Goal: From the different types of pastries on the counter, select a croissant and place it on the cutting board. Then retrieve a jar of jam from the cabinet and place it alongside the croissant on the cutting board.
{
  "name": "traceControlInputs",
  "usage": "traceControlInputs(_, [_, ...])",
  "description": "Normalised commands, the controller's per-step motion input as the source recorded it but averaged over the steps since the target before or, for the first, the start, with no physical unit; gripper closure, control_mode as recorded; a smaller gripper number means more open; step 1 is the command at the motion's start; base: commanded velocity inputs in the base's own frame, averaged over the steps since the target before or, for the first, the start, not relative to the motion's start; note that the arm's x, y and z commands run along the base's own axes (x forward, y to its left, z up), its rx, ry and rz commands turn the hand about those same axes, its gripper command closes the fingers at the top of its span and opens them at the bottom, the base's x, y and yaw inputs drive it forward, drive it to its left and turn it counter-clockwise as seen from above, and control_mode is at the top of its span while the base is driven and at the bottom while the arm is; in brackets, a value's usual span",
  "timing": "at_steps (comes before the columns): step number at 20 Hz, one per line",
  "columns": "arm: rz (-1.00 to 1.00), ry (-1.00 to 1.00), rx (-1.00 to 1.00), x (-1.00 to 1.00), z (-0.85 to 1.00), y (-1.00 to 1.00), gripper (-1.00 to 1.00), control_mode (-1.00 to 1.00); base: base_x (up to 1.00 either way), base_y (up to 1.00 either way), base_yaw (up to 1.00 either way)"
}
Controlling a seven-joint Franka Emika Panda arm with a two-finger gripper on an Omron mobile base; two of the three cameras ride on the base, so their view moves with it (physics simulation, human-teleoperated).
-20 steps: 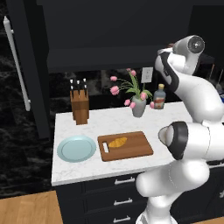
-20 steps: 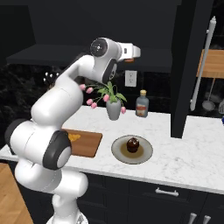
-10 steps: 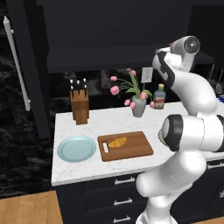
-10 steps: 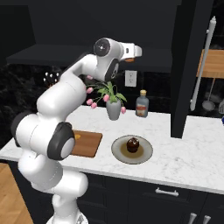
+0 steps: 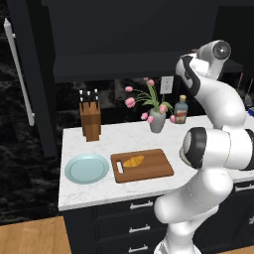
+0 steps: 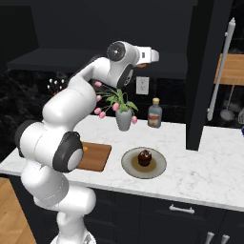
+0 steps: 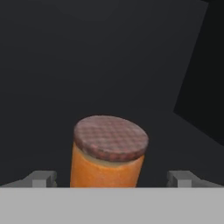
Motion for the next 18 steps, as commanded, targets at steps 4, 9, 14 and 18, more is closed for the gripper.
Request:
traceControlInputs(4, [0.00,0.00,0.00,0.01,-0.01,0.00,-1.00,-1.00,0.00,0.00,0.00])
traceControlInputs(9, [0.00,0.00,0.00,0.03,-0.03,0.04,-1.00,-1.00,0.00,0.00,0.00])
traceControlInputs(14, [0.00,0.00,0.00,0.16,-0.02,0.12,-1.00,-1.00,0.00,0.00,0.00])
traceControlInputs(18, [0.00,0.00,0.00,0.21,0.00,0.00,-1.00,-1.00,0.00,0.00,0.00])
